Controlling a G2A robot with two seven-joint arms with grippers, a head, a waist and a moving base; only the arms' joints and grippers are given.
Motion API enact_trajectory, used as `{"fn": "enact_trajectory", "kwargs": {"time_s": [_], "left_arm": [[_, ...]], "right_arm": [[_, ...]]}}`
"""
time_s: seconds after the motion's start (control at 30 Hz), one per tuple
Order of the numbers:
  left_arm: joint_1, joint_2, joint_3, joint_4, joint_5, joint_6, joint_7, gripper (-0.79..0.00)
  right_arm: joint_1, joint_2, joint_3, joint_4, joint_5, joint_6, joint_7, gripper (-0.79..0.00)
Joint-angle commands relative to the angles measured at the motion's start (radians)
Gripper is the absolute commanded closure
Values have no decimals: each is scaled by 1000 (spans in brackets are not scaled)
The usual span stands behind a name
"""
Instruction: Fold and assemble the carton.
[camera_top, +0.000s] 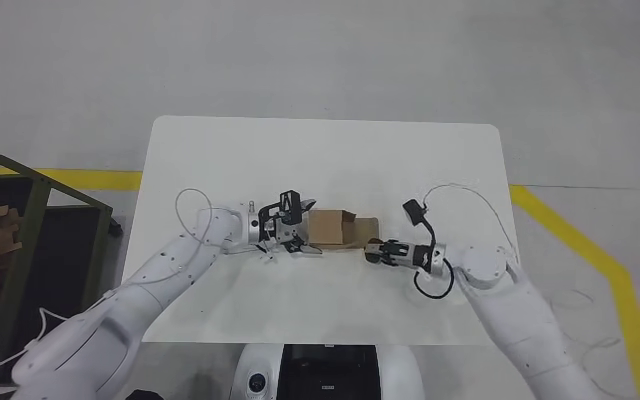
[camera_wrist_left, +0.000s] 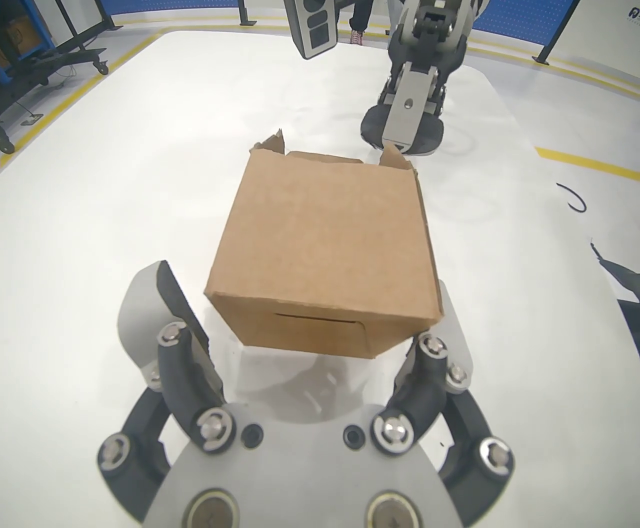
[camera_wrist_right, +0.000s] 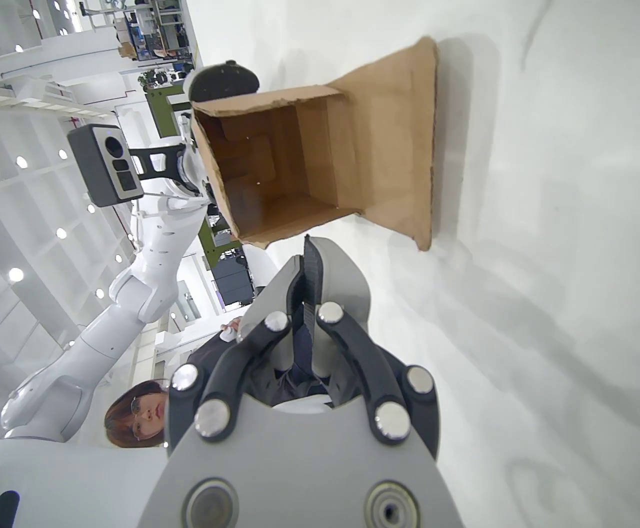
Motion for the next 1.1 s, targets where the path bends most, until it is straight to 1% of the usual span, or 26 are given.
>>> {"fn": "enact_trajectory", "kwargs": {"time_s": [0.0, 0.17, 0.4, 0.73, 1.07], "left_arm": [[0, -2, -1, 4, 4, -1, 1, -785], [-2, -8, -1, 8, 13, -8, 2, -785], [-4, -14, -5, 15, 20, -19, 5, -785], [-13, -21, -9, 27, 40, -45, 1, -785], [-17, -26, -10, 25, 63, -66, 1, -785]], "right_arm": [[10, -6, -13, 16, 29, -11, -17, 0], [49, -27, -60, 64, 80, -44, -54, 0], [117, -54, -125, 140, 120, -76, -55, 0], [224, -93, -218, 256, 113, -146, 1, 0], [275, -118, -256, 324, 131, -206, 19, 0]]}}
